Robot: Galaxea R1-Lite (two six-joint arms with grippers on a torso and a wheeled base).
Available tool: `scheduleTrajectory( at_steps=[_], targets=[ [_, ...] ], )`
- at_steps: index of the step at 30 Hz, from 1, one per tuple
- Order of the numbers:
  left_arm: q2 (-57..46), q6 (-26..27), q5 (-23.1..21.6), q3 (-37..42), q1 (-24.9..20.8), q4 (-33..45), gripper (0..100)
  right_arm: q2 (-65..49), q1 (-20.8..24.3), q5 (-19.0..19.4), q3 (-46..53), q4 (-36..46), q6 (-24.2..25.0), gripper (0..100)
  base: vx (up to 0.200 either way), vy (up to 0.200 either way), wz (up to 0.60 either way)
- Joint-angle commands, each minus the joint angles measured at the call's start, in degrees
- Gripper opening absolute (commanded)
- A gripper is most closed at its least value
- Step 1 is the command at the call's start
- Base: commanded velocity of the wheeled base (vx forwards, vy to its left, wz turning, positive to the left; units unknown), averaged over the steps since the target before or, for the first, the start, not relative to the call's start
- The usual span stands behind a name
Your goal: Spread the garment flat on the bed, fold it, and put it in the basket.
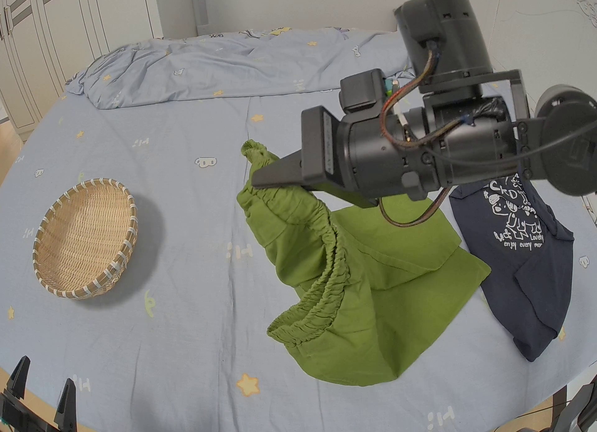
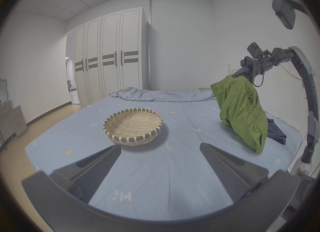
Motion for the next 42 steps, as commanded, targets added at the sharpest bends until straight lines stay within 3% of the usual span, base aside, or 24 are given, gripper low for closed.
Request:
scheduleTrajectory(
  at_steps=[1,2,3,14,20,23,26,27,31,33,34,36,37,38,40,41,42],
  targets=[
    [-0.75,-0.02,0.02,0.92,0.01,-0.01,100,3.51,-0.17,-0.16,1.01,-0.02,-0.24,0,0.0,0.0,0.0],
    [-0.84,-0.02,0.02,1.01,0.01,-0.1,100,4.21,-0.17,-0.16,1.01,-0.02,-0.33,0,0.0,0.0,0.0],
    [-0.84,-0.02,0.02,1.01,0.01,-0.01,100,4.65,-0.17,-0.16,1.01,-0.02,-0.24,100,0.0,0.0,0.0],
    [-0.75,-0.02,0.02,0.92,0.01,-0.1,100,9.4,-0.79,-0.51,1.18,0.07,-1.21,100,0.0,0.0,0.0],
    [-0.75,-0.02,-0.07,0.92,0.01,-0.01,100,5.71,-7.56,-1.74,6.28,0.16,-1.47,100,0.0,0.0,0.0],
    [-0.84,0.16,-0.07,0.92,0.01,-0.01,100,1.22,-13.45,-2.89,12.7,0.07,-3.32,100,0.0,0.0,0.0],
    [-0.84,0.16,-0.16,0.92,0.01,-0.01,100,-1.33,-16.17,-2.89,16.83,-0.02,-5.07,100,0.0,0.0,0.0],
    [-0.84,0.25,-0.16,0.92,0.01,-0.01,100,-3.7,-19.51,-2.89,21.4,-0.72,-6.57,100,0.0,0.0,0.0],
    [-0.84,1.48,-0.33,1.01,0.01,-0.19,100,-7.83,-25.05,-2.71,31.77,-6.87,-7.97,100,0.0,0.0,0.0],
    [-0.84,1.39,-0.42,0.92,0.01,-0.81,100,-8.01,-25.31,-2.71,32.47,-7.49,-8.15,100,0.0,0.0,0.0],
    [2.41,-7.4,-1.65,-13.67,-1.22,-5.2,100,-9.15,-27.16,-2.8,36.25,-11.7,-9.03,100,0.0,0.0,0.0],
    [10.85,-28.14,-0.86,-37.66,-5.62,-2.92,100,-10.2,-28.04,-2.71,39.06,-15.66,-9.29,100,0.0,0.0,0.0],
    [11.2,-29.11,-0.77,-38.98,-5.79,-2.3,100,-10.29,-28.12,-2.71,39.24,-15.92,-9.29,100,0.0,0.0,0.0],
    [14.01,-30.69,-1.83,-47.24,-6.05,5.0,100,-10.82,-28.12,-2.71,40.38,-17.51,-9.29,100,0.0,0.0,0.0],
    [17.44,-21.99,-11.06,-47.77,-6.41,19.58,100,-12.49,-27.86,-2.71,42.32,-18.65,-9.29,100,0.0,0.0,0.0],
    [17.97,-19.88,-14.75,-46.19,-6.49,22.13,100,-12.93,-27.95,-2.71,42.76,-18.65,-9.2,100,0.0,0.0,0.0],
    [18.06,-19.53,-15.45,-45.83,-6.49,22.57,100,-12.93,-28.04,-2.71,42.84,-18.65,-9.2,100,0.0,0.0,0.0]
  ],
)
